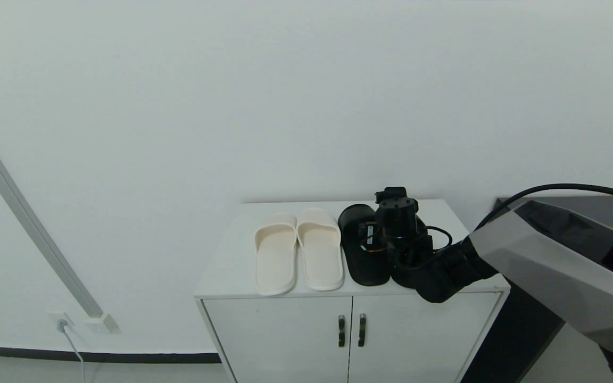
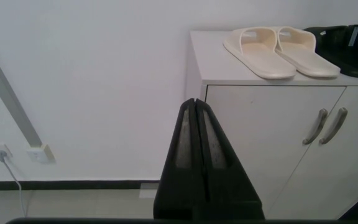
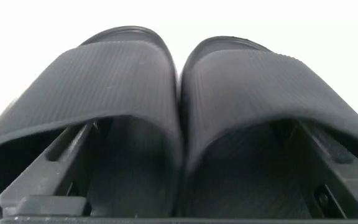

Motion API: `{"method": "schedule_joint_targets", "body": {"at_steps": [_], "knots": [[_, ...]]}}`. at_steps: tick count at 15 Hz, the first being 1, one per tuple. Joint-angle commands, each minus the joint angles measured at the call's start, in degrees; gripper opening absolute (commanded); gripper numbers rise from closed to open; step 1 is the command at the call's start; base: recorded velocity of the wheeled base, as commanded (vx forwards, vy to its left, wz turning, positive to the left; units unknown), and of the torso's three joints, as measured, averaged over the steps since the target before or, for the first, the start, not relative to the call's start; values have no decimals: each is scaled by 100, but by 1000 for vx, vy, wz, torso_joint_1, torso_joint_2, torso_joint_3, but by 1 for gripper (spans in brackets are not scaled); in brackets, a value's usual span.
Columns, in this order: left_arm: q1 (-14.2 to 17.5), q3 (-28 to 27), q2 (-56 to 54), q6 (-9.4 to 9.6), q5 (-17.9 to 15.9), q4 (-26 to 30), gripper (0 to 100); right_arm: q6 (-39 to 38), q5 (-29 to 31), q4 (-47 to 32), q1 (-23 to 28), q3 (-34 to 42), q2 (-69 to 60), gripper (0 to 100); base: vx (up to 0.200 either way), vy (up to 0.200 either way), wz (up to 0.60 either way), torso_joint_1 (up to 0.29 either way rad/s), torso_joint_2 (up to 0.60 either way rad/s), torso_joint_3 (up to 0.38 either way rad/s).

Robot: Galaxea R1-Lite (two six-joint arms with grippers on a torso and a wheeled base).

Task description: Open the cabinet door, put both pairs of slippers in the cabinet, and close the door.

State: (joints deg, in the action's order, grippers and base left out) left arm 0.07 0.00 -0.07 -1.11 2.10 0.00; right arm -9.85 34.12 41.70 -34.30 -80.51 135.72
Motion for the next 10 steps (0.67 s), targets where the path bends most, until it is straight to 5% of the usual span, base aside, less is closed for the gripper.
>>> {"method": "schedule_joint_targets", "body": {"at_steps": [1,4,5,10], "knots": [[1,0,7,-3,1,0,0,1,-28,-13,20,-44,34,100,0,0,0,0,0,0],[1,0,7,-3,1,0,0,1,-28,-13,64,-44,60,100,0,0,0,0,0,0],[1,0,7,-3,1,0,0,1,-37,-13,82,-44,60,0,0,0,0,0,0,0],[1,-9,7,-12,1,0,0,1,-28,-4,73,-18,-28,0,0,0,0,0,0,0]]}}
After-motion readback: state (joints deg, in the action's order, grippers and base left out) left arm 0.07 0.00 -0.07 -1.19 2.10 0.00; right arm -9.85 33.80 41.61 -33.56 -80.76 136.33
